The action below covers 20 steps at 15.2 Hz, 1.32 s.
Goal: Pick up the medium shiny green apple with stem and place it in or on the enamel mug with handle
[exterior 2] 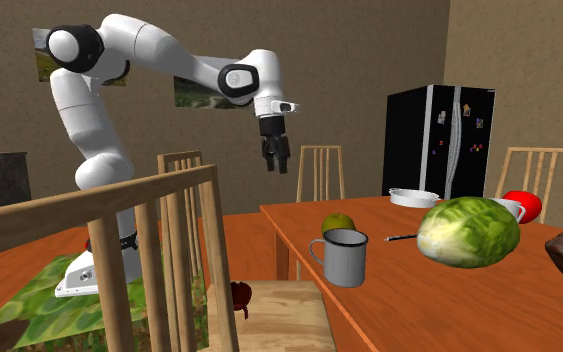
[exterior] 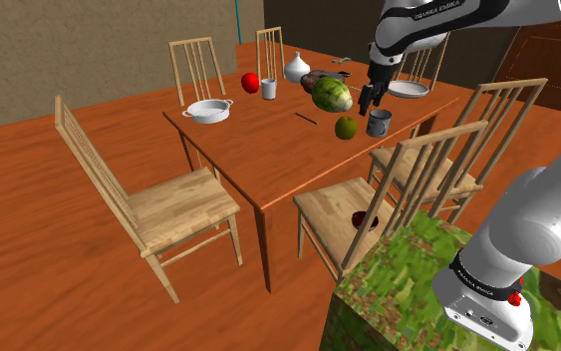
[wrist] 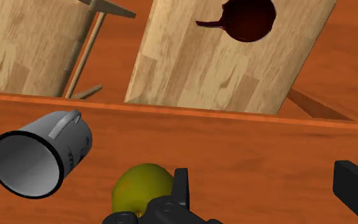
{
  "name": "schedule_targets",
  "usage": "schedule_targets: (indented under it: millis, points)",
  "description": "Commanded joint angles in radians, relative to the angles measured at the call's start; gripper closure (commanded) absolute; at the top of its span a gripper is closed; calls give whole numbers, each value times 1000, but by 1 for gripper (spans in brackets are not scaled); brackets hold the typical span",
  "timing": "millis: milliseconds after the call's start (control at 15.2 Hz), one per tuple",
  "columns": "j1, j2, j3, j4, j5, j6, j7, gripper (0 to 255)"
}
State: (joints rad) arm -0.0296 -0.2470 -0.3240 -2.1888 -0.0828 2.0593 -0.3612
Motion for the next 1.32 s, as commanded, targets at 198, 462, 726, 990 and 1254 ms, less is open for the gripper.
schedule_targets:
  millis: [198,462,726,990,1254]
  points:
    - [-7,206,-55,152,90,56,-99,0]
    - [-35,367,-78,291,179,71,-180,0]
    - [-85,532,-80,455,269,61,-250,0]
    - [-102,586,-72,480,297,87,-268,0]
    - [-105,614,-65,465,311,128,-277,0]
